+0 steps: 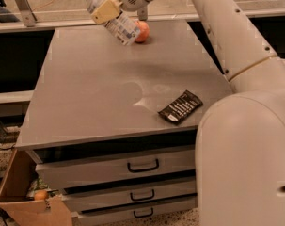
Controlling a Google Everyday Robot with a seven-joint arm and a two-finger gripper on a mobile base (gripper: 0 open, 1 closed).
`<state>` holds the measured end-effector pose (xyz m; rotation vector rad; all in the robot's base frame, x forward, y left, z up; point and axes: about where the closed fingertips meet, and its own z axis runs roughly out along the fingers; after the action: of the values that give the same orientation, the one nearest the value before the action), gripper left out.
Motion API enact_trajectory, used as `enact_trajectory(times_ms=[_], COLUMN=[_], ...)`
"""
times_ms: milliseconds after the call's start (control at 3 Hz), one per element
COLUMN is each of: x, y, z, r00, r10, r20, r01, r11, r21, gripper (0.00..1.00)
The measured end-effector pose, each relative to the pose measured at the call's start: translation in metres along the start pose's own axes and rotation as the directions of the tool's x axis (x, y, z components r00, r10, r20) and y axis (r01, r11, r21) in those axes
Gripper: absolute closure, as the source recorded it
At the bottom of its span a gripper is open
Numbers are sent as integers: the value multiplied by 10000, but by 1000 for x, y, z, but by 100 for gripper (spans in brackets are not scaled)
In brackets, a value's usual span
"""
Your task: Place blue plastic bottle upright
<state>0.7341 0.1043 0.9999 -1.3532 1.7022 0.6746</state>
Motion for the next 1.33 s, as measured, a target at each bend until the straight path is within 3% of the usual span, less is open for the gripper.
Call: enact_trajectory(times_ms=[333, 667, 1333], x=[6, 24, 75], y=[-8, -11, -10], z=[-38, -76, -133], r00=[9899, 9709, 9380], r10=[-653, -895, -621], r20=[1259, 2223, 3410], r01=[701, 1043, 882], r11=[9970, 9930, 9942], r21=[-341, -558, -615], gripper=[100, 100, 100])
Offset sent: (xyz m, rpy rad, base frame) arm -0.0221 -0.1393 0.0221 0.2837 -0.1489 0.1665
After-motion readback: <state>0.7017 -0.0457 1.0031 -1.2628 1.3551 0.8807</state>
